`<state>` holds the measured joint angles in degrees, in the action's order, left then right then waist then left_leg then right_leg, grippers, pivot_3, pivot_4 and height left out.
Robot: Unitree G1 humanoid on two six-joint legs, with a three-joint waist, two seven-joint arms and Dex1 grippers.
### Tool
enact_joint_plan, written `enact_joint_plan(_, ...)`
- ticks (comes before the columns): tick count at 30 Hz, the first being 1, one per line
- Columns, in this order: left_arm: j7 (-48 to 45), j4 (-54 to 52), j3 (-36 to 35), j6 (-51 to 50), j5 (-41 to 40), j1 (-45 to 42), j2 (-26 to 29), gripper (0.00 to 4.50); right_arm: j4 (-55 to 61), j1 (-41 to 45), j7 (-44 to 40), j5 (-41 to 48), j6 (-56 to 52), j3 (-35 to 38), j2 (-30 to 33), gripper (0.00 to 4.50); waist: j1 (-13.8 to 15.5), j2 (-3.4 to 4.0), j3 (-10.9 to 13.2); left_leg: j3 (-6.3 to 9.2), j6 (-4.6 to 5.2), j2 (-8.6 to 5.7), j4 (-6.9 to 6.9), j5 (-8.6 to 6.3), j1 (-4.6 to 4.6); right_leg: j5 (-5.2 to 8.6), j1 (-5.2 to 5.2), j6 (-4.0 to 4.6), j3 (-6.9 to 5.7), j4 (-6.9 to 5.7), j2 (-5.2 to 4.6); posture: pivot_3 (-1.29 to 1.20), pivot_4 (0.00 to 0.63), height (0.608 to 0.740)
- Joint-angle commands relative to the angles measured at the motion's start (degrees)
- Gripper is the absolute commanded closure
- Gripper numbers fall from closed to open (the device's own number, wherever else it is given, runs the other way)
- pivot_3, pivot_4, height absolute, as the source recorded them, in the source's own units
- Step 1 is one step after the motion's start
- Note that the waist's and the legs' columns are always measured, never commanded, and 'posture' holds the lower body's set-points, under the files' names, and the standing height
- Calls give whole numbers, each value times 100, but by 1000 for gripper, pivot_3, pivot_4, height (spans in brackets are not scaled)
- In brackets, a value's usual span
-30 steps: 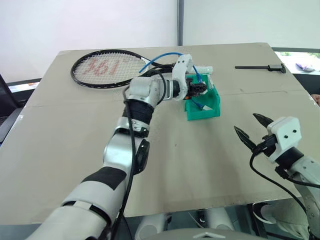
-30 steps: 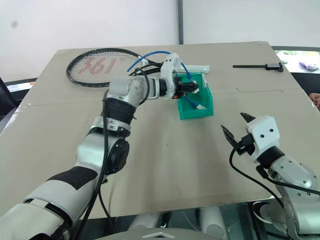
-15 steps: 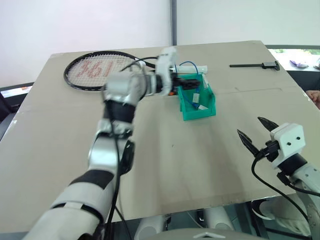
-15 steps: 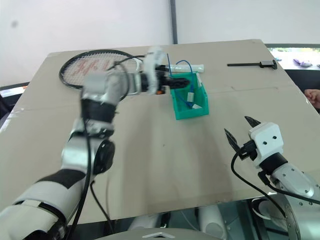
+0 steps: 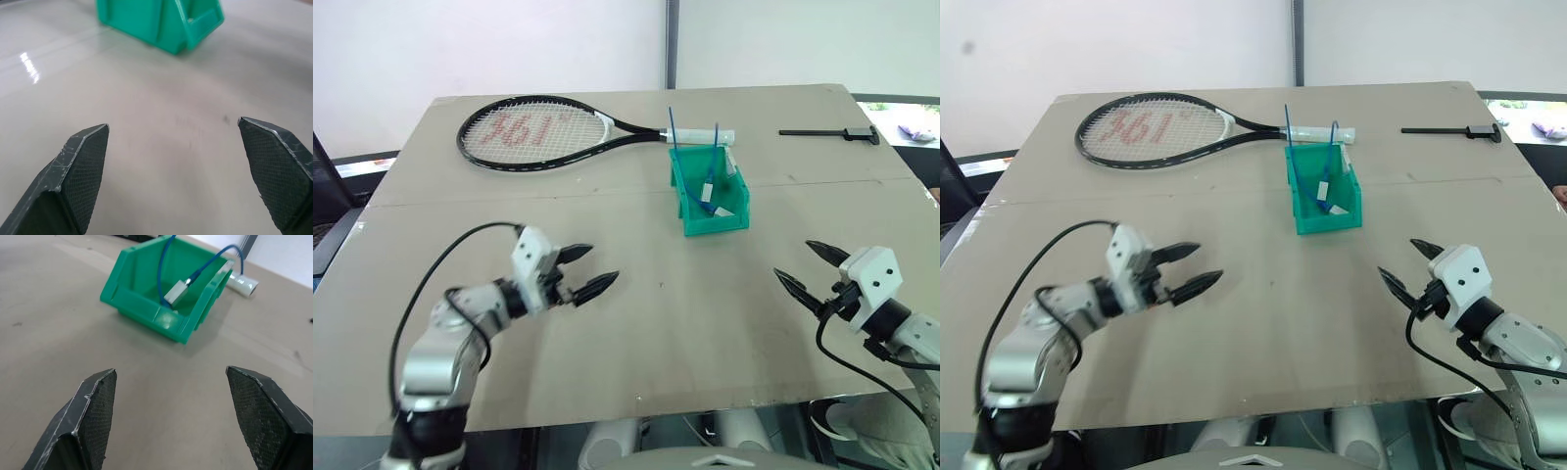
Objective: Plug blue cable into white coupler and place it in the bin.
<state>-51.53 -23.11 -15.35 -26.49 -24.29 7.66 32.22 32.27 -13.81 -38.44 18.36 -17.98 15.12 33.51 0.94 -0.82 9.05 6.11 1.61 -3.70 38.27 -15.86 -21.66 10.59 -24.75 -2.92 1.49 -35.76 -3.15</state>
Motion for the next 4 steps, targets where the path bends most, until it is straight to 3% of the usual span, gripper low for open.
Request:
enact_joint_plan(1, 210, -596, -402, 170, -219, 501, -44, 149, -113, -158, -243, 75, 271, 178, 133, 1039, 4, -1, 0, 3, 0, 0, 0, 0, 1, 4, 3, 6, -2, 0, -1, 0, 150, 740)
enact_joint_plan(4, 313, -767, -503, 229, -271, 1036, -127, 149, -262, -273, -386, 92, 352, 172, 196, 1039, -3, -1, -1, 3, 1, 0, 5, 0, 5, 24, 9, -2, -11, -2, 0, 0, 150, 740)
